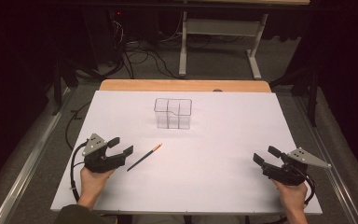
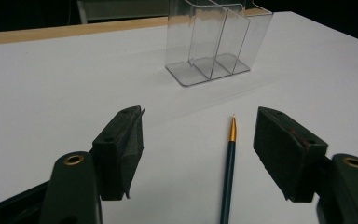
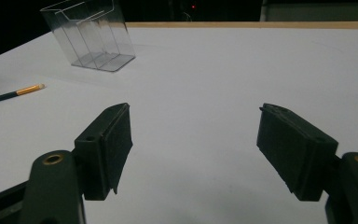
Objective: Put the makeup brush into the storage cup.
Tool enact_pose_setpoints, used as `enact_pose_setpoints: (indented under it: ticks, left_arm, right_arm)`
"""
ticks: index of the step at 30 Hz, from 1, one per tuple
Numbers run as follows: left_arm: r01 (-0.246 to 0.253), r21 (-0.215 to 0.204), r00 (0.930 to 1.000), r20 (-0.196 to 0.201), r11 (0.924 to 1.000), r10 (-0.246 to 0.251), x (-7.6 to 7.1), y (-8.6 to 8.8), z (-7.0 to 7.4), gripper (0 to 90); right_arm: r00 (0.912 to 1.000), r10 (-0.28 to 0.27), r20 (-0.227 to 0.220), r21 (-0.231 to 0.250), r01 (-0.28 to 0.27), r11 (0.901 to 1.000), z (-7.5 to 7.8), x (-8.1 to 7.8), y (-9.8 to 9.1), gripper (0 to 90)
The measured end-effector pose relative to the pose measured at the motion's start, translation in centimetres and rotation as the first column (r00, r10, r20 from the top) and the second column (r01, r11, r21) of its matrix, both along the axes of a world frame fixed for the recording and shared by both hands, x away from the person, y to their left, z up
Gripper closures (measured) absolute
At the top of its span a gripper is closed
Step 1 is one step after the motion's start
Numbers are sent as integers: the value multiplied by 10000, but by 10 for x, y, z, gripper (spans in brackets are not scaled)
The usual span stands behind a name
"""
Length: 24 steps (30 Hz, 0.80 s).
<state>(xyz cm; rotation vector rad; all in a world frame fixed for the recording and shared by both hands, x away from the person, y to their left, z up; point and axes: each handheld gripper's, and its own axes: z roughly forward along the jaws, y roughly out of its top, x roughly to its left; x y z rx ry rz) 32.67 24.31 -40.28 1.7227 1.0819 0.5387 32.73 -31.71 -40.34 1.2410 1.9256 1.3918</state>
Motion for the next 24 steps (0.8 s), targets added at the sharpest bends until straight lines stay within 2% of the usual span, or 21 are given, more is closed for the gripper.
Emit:
enact_pose_setpoints:
  ticks: [24]
  left_arm:
    - [70,-35,9999,-89,10000,-71,0,0,1,337]
  right_arm:
    - [10000,47,-54,-18,-47,10000,-1,1,1,286]
